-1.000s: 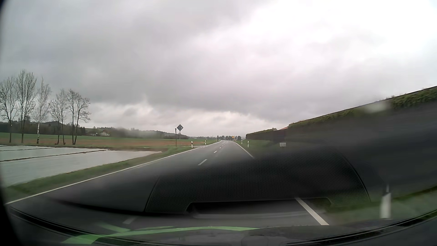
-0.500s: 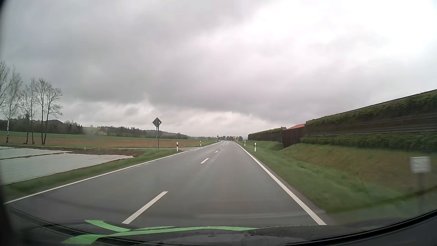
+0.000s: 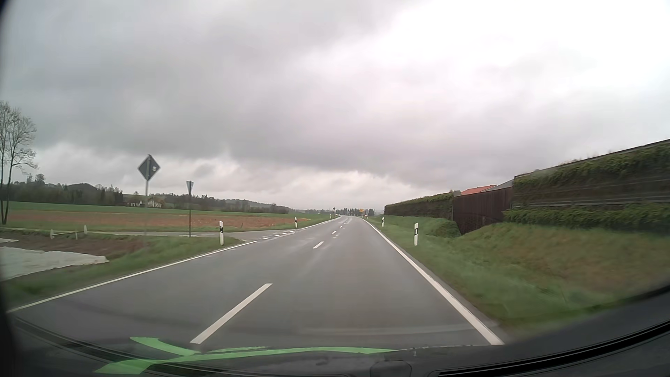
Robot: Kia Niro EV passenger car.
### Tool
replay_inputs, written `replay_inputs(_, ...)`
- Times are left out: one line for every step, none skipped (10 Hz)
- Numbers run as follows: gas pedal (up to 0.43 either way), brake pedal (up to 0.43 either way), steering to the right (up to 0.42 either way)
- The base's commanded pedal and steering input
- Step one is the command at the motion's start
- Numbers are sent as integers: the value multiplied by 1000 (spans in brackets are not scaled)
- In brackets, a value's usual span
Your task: Follow the waypoints while adhering to traffic rules and regulations
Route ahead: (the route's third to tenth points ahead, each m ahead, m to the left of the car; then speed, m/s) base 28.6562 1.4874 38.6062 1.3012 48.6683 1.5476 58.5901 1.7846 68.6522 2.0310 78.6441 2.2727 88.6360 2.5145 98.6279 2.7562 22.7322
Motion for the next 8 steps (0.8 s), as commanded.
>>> replay_inputs(150,0,-2)
replay_inputs(157,0,-2)
replay_inputs(157,0,-3)
replay_inputs(157,0,-3)
replay_inputs(169,0,-3)
replay_inputs(169,0,-2)
replay_inputs(169,0,-2)
replay_inputs(169,0,-3)
